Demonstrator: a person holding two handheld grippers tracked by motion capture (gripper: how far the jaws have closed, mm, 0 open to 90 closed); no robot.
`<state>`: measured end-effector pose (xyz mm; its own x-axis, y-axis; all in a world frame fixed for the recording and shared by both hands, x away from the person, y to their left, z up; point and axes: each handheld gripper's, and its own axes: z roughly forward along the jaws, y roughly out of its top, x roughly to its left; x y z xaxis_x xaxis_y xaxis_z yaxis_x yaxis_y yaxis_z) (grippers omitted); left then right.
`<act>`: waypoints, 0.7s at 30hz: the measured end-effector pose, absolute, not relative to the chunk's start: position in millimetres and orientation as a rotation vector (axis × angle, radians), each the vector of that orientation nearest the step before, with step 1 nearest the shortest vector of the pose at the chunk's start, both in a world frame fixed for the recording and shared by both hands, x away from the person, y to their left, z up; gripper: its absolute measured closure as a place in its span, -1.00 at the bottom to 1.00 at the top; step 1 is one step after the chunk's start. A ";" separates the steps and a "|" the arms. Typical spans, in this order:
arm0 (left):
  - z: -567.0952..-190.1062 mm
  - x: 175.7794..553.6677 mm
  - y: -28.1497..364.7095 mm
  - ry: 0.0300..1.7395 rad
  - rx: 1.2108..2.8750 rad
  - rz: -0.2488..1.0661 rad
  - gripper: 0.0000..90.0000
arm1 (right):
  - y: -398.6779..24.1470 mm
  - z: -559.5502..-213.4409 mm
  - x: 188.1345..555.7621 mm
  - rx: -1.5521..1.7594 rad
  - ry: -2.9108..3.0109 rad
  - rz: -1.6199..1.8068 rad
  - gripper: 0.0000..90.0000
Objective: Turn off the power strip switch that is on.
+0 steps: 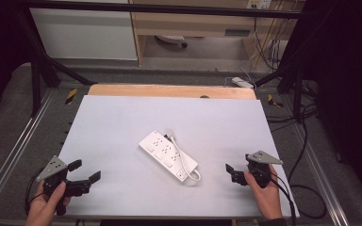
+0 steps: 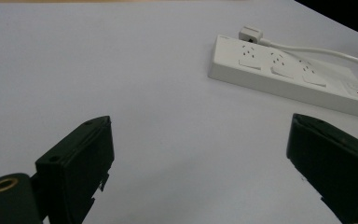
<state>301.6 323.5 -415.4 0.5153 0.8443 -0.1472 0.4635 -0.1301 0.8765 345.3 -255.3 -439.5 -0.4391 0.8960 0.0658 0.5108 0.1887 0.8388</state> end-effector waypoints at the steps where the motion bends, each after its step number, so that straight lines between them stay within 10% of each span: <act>1: -415.4 301.6 323.5 1.100 1.764 0.484 -0.84 | -255.1 -439.6 345.5 1.312 2.026 1.159 -0.81; 21: -415.2 301.4 320.7 1.099 1.771 0.493 -0.83 | -253.4 -440.4 345.3 1.295 2.042 1.157 -0.84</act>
